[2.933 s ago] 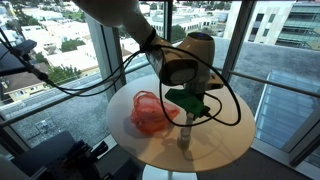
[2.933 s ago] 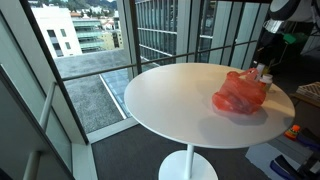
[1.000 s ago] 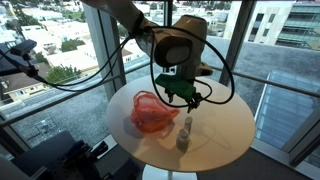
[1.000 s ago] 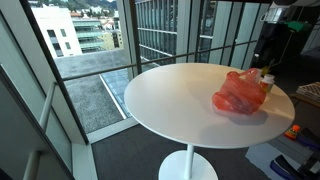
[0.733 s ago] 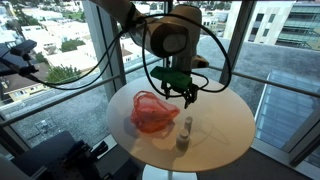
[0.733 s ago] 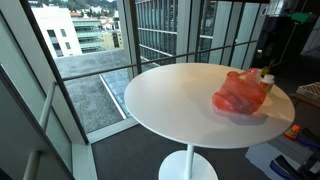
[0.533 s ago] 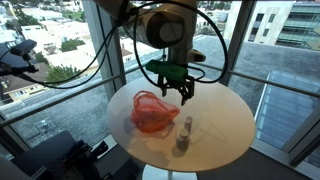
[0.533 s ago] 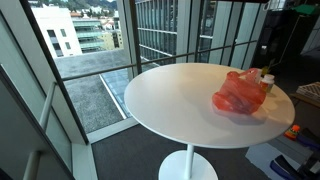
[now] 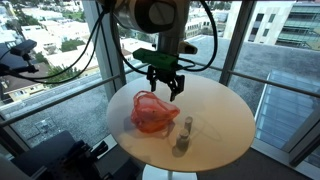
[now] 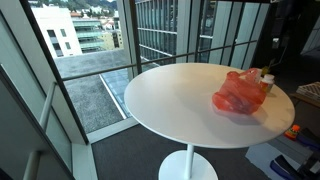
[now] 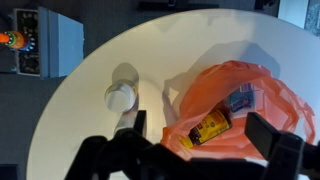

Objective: Take a bottle out of the carrier bag

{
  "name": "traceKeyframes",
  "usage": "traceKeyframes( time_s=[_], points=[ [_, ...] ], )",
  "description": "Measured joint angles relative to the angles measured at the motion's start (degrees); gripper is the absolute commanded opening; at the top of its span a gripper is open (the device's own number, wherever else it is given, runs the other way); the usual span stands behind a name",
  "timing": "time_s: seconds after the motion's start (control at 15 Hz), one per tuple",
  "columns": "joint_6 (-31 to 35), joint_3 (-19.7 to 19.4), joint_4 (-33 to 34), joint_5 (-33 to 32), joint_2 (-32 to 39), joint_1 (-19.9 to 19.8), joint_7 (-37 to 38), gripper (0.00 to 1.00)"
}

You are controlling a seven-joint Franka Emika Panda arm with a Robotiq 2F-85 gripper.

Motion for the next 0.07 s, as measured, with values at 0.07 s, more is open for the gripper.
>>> traceKeyframes(
  time_s=[0.07],
  points=[
    [-0.1, 0.0, -0.2, 0.0, -0.1, 0.1, 0.0, 1.00]
  ],
)
